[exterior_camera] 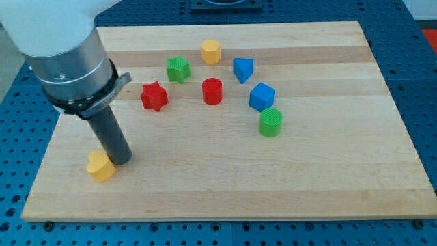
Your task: Slide the red star closer to green star
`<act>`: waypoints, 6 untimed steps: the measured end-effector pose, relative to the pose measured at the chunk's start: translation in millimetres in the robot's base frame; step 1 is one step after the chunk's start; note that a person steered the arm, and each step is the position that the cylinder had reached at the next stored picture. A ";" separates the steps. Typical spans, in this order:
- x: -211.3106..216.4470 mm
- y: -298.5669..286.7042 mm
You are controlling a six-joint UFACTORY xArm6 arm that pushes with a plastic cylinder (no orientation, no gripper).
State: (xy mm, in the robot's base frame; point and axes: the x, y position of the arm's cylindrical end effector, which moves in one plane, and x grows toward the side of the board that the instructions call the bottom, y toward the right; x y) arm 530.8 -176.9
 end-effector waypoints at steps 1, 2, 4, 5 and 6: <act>1.8 -15.9; 10.7 -22.7; -42.3 8.3; -109.3 65.9; -130.1 85.1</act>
